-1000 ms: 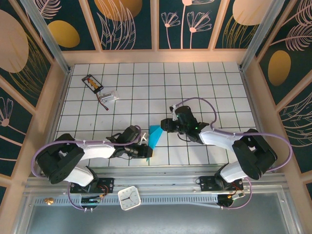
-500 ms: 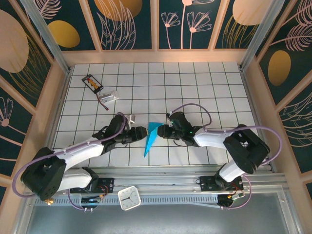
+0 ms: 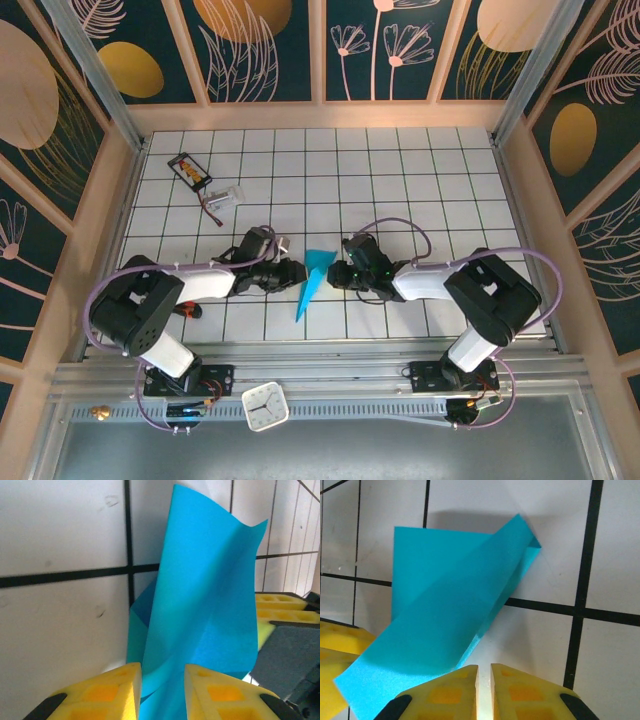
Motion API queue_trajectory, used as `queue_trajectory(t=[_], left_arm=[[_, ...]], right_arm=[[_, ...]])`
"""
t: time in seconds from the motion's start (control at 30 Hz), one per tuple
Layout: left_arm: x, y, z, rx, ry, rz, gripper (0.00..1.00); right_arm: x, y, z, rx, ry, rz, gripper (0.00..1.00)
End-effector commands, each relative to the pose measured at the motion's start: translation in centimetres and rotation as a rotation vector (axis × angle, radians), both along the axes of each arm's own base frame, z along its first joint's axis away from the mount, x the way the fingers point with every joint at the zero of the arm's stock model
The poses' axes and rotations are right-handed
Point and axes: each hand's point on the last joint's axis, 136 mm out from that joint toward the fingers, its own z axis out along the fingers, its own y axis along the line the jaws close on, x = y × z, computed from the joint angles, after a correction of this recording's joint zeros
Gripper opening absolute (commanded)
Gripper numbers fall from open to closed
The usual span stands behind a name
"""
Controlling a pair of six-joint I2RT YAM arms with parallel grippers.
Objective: Fold a paper plane with a square sheet of paper (pick it up from the middle)
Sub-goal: Move a paper plane to the center of the table.
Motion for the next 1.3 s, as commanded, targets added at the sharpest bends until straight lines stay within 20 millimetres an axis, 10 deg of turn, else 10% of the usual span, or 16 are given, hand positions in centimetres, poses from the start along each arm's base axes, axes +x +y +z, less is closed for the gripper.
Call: queue_trajectory(t=[0.0, 0.77, 1.07, 1.27], left_arm=[[0.3, -0.8, 0.0, -0.019, -0.019, -0.054, 0.28], [2.4, -1.9, 2.7, -0.062, -0.140, -0.058, 0.00], [6.1, 2.5, 4.2, 0.257, -0.254, 0.105, 0.00], [6.5, 3.0, 2.9, 0.314, -0.229, 0.132, 0.00]], right_arm=[[0.3, -0.6, -0.8, -0.016, -0.002, -0.031, 0.15], [1.4, -1.7, -0.9, -0.039, -0.005, -0.034, 0.14], [3.6, -4.7, 2.4, -0.039, -0.086, -0.064, 0.19], [4.0, -1.1, 7.8, 0.220, -0.161, 0.001, 0.34]])
